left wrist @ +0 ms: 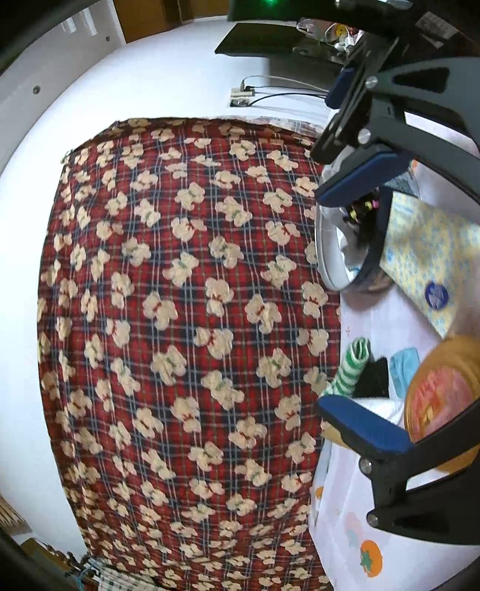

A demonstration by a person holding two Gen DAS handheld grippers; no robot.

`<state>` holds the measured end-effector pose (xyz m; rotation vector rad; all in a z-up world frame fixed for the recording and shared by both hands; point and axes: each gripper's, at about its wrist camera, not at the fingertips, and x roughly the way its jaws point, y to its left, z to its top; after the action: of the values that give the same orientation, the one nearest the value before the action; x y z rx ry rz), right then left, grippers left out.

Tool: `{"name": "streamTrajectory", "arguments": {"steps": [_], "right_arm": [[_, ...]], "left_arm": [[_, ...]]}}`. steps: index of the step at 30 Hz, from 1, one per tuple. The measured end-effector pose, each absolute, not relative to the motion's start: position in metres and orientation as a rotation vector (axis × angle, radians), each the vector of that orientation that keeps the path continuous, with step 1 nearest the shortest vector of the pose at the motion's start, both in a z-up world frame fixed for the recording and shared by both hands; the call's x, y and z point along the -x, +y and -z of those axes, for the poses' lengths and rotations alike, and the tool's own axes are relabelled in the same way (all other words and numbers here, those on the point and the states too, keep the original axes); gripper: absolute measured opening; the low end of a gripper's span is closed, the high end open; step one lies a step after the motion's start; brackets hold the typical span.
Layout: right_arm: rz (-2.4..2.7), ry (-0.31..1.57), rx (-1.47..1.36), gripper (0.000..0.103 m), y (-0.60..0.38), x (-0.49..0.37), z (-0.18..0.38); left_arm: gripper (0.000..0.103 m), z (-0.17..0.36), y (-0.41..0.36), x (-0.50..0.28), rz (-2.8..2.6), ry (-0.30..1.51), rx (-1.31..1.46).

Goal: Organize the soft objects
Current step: 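Withdraw both open tools from the tin back toward the pile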

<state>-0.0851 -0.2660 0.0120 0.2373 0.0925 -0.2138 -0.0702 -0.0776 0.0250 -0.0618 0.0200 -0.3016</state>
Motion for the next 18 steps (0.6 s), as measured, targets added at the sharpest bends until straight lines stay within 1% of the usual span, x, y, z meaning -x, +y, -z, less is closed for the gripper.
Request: {"name": "streamTrajectory", "arguments": {"steps": [18], "right_arm": [[0.158, 0.078, -0.196, 0.088, -0.194, 0.093, -0.011]], "left_arm": [[0.103, -0.022, -0.001, 0.074, 0.217, 0.022, 0.061]]}}
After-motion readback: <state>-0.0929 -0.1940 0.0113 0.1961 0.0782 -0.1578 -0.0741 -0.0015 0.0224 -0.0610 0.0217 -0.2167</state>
